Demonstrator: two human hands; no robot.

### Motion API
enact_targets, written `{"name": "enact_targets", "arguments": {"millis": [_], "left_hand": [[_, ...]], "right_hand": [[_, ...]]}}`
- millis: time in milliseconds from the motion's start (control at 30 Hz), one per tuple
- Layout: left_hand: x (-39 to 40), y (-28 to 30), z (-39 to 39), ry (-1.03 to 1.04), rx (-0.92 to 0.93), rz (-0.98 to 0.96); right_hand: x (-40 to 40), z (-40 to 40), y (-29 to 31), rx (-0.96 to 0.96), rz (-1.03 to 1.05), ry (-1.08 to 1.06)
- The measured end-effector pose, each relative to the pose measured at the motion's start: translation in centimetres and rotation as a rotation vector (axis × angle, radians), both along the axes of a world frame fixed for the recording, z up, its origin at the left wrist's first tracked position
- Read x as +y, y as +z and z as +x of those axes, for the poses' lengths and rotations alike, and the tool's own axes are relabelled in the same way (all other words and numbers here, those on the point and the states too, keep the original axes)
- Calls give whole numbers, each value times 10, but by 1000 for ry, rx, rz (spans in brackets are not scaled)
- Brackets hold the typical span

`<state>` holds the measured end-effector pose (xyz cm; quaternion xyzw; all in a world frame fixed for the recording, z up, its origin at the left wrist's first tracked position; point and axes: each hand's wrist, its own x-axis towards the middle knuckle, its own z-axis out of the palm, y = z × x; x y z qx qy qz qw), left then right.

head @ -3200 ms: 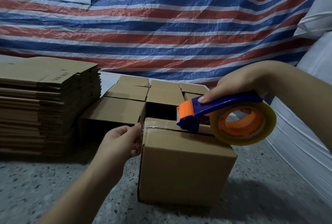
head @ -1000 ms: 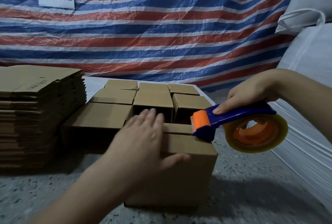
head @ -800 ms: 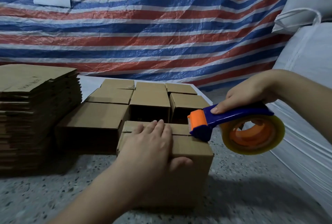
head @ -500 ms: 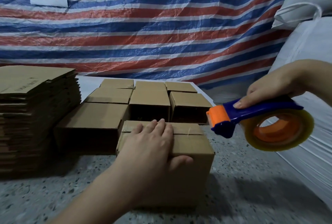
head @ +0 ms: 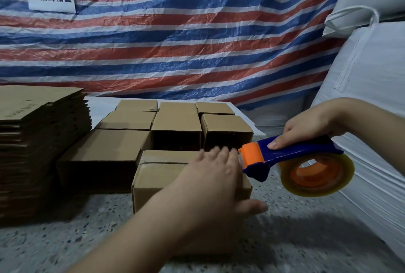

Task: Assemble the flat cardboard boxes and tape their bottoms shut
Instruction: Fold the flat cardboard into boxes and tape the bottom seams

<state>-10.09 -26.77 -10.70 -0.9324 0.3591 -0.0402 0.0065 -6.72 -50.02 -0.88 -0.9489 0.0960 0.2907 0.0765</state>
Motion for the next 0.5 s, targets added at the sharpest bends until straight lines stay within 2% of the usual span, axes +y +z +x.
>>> {"name": "enact_targets", "arguments": {"millis": [267, 500], "left_hand": [[-8, -16, 10, 26, -19, 34], [-6, -19, 8, 10, -47, -4]], "right_hand": [[-12, -9, 18, 29, 46, 19], [19, -9, 14, 1, -351, 54]]}}
